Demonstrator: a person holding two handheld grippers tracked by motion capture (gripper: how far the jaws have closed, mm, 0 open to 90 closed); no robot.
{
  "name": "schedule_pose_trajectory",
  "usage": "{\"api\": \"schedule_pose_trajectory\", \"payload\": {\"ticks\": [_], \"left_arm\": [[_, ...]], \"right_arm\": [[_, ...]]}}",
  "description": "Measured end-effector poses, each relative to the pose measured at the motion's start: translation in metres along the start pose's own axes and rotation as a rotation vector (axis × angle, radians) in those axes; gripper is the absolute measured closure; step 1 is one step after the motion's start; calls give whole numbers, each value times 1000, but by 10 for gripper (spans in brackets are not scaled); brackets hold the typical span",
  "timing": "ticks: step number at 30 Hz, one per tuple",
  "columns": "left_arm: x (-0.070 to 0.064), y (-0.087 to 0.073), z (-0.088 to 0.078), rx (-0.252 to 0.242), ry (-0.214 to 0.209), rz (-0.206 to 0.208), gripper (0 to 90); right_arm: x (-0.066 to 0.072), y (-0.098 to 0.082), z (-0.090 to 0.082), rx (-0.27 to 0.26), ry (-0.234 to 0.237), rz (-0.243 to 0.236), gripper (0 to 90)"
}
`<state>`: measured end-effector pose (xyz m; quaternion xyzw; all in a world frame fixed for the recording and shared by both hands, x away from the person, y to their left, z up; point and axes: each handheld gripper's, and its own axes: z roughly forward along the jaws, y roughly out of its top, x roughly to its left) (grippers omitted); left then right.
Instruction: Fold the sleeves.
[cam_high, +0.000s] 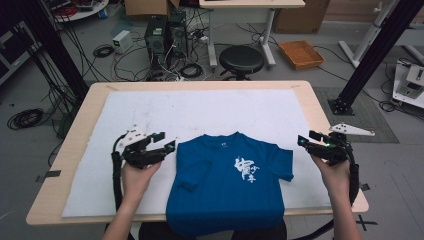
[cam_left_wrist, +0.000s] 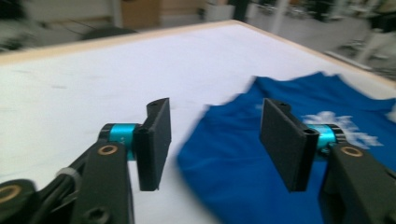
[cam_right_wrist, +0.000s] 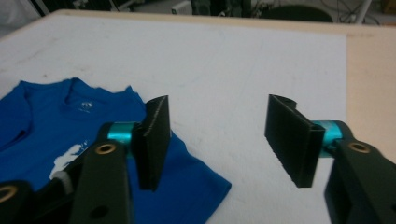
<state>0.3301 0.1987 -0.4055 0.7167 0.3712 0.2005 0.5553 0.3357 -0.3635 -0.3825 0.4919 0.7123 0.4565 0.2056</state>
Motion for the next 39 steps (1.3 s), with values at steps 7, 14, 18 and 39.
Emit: {"api": "schedule_pose_trajectory", "payload": {"ticks": [7, 14, 18, 39], "left_arm": [[32, -7, -36, -51, 85, -34, 420], [43, -15, -37, -27, 94, -65, 420], [42, -15, -37, -29, 84, -64, 420], [34, -11, -24, -14, 47, -48, 420]], "right_arm": [[-9, -17, 28, 138, 13, 36, 609], [-12, -28, 46, 202, -5, 48, 654], [-14, -31, 53, 229, -16, 37, 656], [46, -3, 26, 177, 30, -80, 899]]}}
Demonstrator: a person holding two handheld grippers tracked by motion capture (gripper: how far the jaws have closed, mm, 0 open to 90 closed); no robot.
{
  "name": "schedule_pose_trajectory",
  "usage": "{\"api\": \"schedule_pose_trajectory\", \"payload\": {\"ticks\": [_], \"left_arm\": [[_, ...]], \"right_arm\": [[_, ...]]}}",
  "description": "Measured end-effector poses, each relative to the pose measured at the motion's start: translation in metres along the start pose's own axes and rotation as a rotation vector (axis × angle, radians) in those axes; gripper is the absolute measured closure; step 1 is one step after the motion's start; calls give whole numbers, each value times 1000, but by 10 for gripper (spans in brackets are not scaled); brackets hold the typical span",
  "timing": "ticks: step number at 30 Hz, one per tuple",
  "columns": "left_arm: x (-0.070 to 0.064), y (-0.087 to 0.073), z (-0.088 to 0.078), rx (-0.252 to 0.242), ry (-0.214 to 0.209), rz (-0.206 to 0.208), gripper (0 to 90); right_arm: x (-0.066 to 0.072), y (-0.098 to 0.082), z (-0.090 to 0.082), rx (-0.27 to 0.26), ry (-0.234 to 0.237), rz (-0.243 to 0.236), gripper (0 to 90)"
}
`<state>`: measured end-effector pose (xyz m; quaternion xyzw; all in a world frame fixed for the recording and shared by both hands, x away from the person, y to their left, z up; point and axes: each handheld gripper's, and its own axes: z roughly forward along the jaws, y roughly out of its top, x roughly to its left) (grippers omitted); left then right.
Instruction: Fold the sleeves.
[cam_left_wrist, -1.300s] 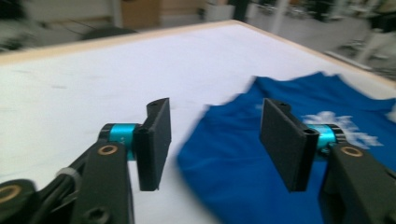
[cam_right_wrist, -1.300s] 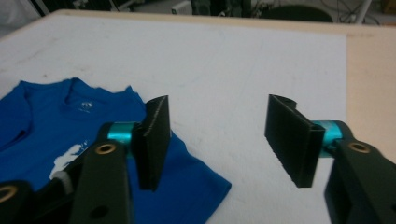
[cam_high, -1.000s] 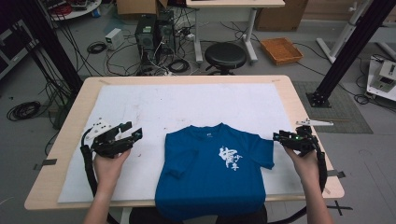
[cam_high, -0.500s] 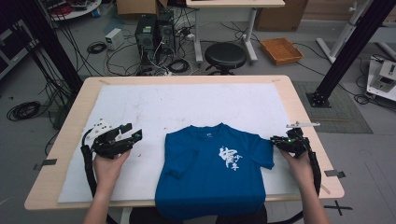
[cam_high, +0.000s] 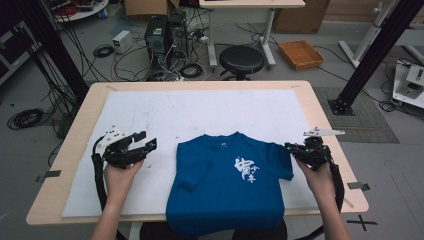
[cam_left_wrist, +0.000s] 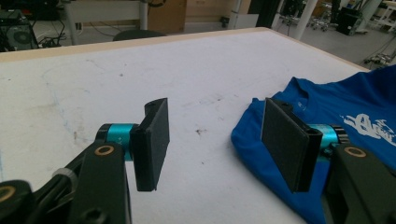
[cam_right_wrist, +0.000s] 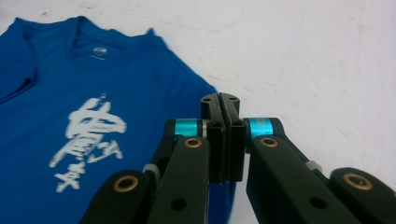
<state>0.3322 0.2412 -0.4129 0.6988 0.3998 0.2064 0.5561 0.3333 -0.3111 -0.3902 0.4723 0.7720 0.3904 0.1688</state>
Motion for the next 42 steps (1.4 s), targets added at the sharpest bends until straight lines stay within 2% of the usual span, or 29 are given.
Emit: {"api": "schedule_pose_trajectory", "payload": {"ticks": [3, 4, 7, 14, 16, 18, 19, 21, 22, 23, 26, 27, 28, 32, 33, 34, 37, 40, 42], "left_arm": [[-1, 0, 2, 5, -7, 0, 420], [-2, 1, 3, 8, -12, 4, 420], [-4, 3, 3, 2, -19, 5, 420], [-5, 3, 4, 8, -30, 1, 420], [-6, 3, 6, 13, -32, 2, 420], [-7, 2, 7, 17, -35, 2, 420], [-7, 2, 8, 18, -36, 2, 420], [-7, 2, 8, 19, -37, 1, 420], [-8, 2, 9, 22, -39, 6, 420], [-8, 2, 10, 25, -40, 8, 420], [-10, 2, 11, 24, -44, 5, 420], [-10, 2, 11, 24, -44, 5, 420], [-11, 2, 12, 25, -46, 10, 420], [-14, 2, 14, 29, -45, 17, 417], [-14, 2, 14, 29, -45, 17, 417], [-15, 3, 14, 33, -39, 24, 417], [-18, 4, 15, 28, -5, 41, 417], [-21, 7, 13, 17, 13, 53, 417], [-22, 8, 13, 25, 7, 52, 417]], "right_arm": [[13, 6, 0, 3, -2, -20, 899], [28, 12, 3, 8, -9, -47, 899], [49, 17, 10, 20, -11, -78, 899], [102, 30, 39, 55, -8, -171, 895], [116, 35, 50, 60, 9, -196, 890], [126, 38, 58, 53, 24, -224, 814], [128, 40, 60, 45, 41, -223, 795], [128, 42, 60, 30, 50, -216, 778], [121, 43, 54, -5, 48, -208, 749], [118, 43, 52, -12, 46, -210, 730], [95, 37, 36, -50, 38, -159, 718], [95, 37, 36, -50, 38, -159, 718], [81, 29, 26, -66, 39, -139, 711], [57, 8, 14, -77, 18, -104, 672], [57, 8, 14, -77, 18, -104, 672], [44, 1, 11, -104, 10, -65, 627], [26, 0, 11, -143, 17, -24, 550], [14, 2, 13, -185, 14, -15, 469], [8, 4, 15, -205, 2, -13, 417]]}}
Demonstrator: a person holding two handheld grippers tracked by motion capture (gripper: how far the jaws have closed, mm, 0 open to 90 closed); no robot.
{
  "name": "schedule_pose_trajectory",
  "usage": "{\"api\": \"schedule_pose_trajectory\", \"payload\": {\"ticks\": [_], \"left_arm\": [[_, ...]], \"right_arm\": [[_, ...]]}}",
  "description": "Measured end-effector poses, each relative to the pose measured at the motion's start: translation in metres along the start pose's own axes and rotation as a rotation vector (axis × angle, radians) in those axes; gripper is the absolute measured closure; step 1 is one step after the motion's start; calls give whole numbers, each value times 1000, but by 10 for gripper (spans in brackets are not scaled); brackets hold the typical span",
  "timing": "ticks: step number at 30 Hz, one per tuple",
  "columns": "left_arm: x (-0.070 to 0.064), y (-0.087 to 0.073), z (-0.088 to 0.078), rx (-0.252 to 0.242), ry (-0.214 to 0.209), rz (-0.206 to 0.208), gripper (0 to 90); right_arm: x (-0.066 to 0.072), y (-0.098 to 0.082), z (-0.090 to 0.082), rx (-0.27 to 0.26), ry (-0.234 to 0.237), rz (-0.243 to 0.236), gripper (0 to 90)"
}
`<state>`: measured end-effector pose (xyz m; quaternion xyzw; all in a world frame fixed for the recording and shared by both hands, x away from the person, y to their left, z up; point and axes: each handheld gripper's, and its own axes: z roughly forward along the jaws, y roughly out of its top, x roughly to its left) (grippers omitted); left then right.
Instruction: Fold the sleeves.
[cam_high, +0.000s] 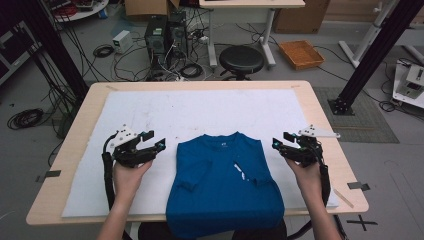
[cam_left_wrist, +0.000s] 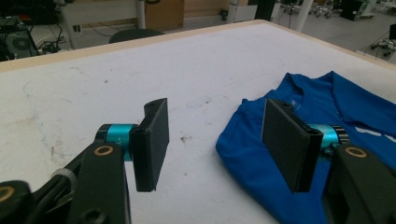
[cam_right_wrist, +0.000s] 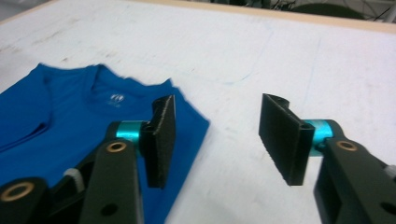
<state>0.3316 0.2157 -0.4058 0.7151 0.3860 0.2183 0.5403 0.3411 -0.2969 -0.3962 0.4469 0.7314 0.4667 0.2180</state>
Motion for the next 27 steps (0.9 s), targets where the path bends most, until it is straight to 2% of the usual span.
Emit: {"api": "schedule_pose_trajectory", "payload": {"ticks": [2, 5, 9, 13, 16, 21, 23, 26, 27], "left_arm": [[-1, 1, 1, 12, -5, 4, 386], [-3, 0, 2, 38, 2, 24, 386], [-6, -3, 2, 51, 12, 43, 386], [-6, -6, 2, 42, -5, -4, 387], [-6, -8, 1, 27, -27, 3, 387], [-3, -13, -1, -19, -76, -36, 387], [-4, -14, -1, -35, -75, -43, 386], [-2, -12, -1, -38, -108, -100, 387], [-2, -12, -1, -38, -108, -100, 387]], "right_arm": [[-4, 1, 2, -2, -11, 16, 378], [-5, 1, 3, -10, -13, -2, 342], [-5, 0, 4, -13, -14, -13, 337], [-7, -2, 2, -19, -16, -17, 342], [-7, -2, 0, -24, -16, -16, 350], [-9, -1, -2, -31, -25, -6, 353], [-9, -1, -2, -33, -24, -7, 354], [-9, -1, -2, -34, -24, -8, 355], [-9, 0, -2, -35, -22, -7, 355]]}}
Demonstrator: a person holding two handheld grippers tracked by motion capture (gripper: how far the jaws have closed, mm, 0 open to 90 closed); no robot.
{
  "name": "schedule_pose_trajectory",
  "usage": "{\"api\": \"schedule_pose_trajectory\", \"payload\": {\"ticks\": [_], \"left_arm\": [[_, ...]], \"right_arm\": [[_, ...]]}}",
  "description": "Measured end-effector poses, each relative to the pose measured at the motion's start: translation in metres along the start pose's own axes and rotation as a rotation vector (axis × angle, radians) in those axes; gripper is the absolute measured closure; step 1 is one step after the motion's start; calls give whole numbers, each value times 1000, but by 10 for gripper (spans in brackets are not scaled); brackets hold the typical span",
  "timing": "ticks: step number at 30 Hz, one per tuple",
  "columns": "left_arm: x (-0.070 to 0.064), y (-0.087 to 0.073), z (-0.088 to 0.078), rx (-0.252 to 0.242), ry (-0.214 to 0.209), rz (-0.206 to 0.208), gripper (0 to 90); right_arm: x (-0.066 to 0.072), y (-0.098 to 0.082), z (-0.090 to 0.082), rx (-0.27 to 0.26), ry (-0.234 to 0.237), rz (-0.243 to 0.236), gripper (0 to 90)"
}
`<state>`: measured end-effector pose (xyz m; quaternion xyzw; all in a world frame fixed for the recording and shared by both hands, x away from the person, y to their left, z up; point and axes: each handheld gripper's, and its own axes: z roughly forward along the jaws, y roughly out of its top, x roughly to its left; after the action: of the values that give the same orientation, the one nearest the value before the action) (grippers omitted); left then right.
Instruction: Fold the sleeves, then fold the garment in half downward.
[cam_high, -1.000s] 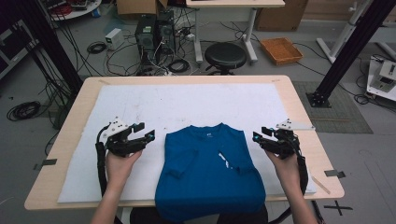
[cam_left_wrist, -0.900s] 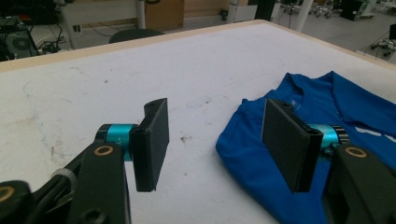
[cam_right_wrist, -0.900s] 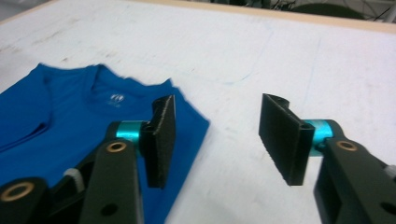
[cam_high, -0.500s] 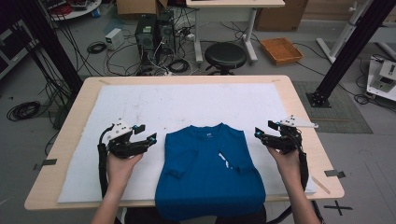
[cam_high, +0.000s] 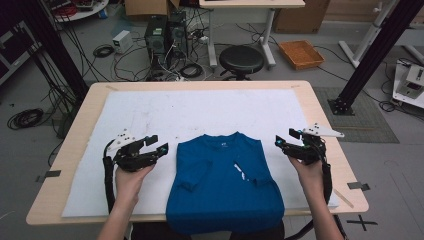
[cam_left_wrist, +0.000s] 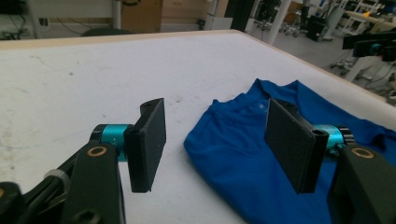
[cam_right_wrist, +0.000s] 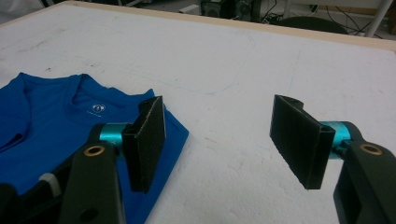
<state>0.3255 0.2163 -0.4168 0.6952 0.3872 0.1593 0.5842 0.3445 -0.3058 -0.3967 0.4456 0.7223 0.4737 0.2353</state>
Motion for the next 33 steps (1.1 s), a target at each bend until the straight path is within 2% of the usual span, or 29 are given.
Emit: {"api": "schedule_pose_trajectory", "payload": {"ticks": [6, 8, 11, 17, 21, 22, 24, 25, 26, 28, 33], "left_arm": [[1, 5, 0, -7, 8, 7, 349], [-2, 7, 3, 10, 21, 41, 348], [-4, 10, 9, 42, 37, 54, 296], [-6, 13, 25, 87, 36, 88, 296], [-5, 12, 32, 90, 24, 73, 297], [-5, 13, 37, 115, 25, 61, 297], [-2, 12, 41, 140, 21, 9, 303], [1, 12, 43, 146, 6, -24, 305], [3, 12, 45, 145, -3, -35, 324], [4, 12, 49, 142, -1, -26, 373], [6, 12, 65, 191, 15, 1, 373]], "right_arm": [[1, 2, 0, -8, 4, 2, 355], [0, 2, 2, -4, 4, 8, 355], [0, 2, 4, -3, 5, 13, 355], [0, 3, 9, 7, 5, 11, 379], [-1, 3, 16, 23, 16, 23, 414], [-1, 3, 18, 30, 19, 24, 420], [0, 3, 21, 43, 15, 28, 436], [0, 3, 23, 47, 13, 24, 445], [1, 3, 25, 54, 8, 29, 447], [1, 2, 28, 54, 20, 48, 460], [2, 1, 39, 80, 39, 55, 483]]}}
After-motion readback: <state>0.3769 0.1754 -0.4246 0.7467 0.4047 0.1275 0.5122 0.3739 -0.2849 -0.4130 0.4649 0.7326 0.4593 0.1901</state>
